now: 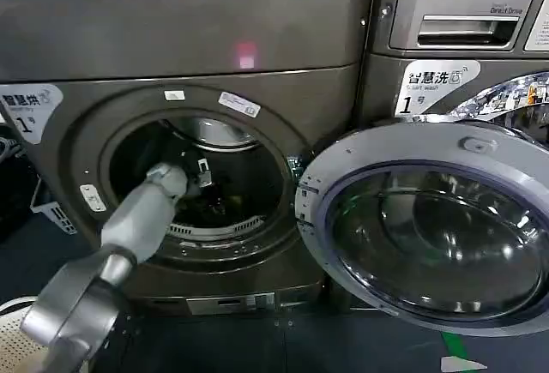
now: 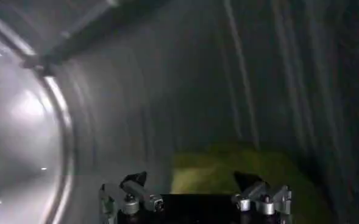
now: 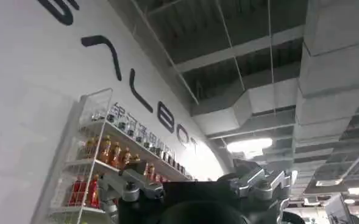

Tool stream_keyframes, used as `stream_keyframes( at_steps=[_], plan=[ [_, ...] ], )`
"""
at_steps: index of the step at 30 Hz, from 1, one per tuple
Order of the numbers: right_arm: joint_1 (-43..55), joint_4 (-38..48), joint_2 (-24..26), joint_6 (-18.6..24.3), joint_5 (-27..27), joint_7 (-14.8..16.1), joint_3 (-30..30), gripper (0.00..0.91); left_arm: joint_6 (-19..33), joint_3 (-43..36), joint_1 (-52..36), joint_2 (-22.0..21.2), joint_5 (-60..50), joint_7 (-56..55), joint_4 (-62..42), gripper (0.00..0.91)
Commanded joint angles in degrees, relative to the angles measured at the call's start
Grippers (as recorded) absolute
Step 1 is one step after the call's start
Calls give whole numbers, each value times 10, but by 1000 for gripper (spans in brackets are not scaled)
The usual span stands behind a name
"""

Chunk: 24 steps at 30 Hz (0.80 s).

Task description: Grasp the clothes from the dryer.

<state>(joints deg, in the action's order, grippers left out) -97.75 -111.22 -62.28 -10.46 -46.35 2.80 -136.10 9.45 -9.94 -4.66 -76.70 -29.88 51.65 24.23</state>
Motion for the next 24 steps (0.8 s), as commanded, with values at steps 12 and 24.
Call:
stream_keyframes(
  at_steps=[12, 24],
  plan=[
    [1, -2, -1, 4, 1, 3, 5, 907, -55, -65, -37, -24, -148, 13, -86, 907],
    [-2, -6, 0, 5, 1, 4, 5, 907, -64, -63, -33, -43, -121, 8, -111, 907]
  ],
)
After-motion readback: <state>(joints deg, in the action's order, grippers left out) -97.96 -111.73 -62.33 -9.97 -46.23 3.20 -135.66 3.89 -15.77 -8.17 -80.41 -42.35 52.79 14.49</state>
